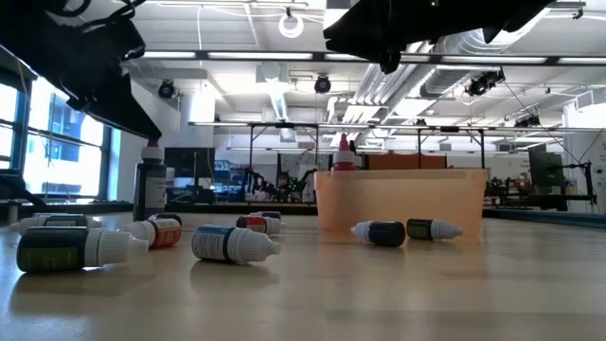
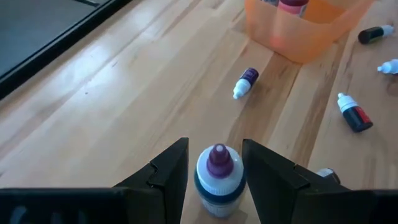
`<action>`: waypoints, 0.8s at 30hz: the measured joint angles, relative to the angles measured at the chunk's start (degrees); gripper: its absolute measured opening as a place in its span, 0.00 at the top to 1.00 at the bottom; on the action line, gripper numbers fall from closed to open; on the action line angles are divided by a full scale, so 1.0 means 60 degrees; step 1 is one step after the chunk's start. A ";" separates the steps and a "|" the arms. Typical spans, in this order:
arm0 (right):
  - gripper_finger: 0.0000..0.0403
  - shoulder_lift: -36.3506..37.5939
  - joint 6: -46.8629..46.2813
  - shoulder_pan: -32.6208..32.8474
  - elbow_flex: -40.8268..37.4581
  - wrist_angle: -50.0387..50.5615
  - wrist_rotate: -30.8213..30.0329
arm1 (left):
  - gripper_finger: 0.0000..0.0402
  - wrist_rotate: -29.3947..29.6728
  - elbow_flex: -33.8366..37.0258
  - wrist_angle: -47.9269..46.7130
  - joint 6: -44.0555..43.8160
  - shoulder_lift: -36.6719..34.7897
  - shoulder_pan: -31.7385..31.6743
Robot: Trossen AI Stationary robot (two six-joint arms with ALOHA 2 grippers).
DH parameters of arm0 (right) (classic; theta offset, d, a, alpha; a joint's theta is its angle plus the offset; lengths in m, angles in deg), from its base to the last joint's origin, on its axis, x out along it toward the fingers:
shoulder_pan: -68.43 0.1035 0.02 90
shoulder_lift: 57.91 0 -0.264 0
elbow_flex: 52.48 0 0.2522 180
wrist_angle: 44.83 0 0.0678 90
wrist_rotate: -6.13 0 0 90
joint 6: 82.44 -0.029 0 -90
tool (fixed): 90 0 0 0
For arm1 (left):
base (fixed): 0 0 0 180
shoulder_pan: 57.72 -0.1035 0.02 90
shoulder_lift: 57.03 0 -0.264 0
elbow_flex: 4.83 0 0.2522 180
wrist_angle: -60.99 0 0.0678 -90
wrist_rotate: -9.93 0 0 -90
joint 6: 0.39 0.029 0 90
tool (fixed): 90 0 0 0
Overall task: Pick & Place food coloring
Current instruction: Put the big violet food coloring bottle into the orange bin
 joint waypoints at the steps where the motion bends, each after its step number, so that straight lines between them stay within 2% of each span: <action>1: 0.69 0.0000 0.0000 0.0000 0.0000 -0.0001 0.0000 | 0.63 0.0012 0.0000 0.0003 0.0000 0.0001 0.0000; 5: 0.69 0.0000 -0.0003 0.0000 0.0000 0.0000 0.0000 | 0.68 0.0042 0.0000 0.0007 0.0000 -0.0002 0.0000; 19: 0.69 0.0000 -0.0004 0.0000 0.0000 -0.0003 0.0000 | 0.94 0.0116 -0.0007 0.0077 -0.0229 0.0107 0.0000; 24: 0.69 0.0000 -0.0004 0.0000 0.0000 -0.0003 0.0000 | 0.99 0.0368 -0.0118 0.0730 0.0108 0.0103 -0.0001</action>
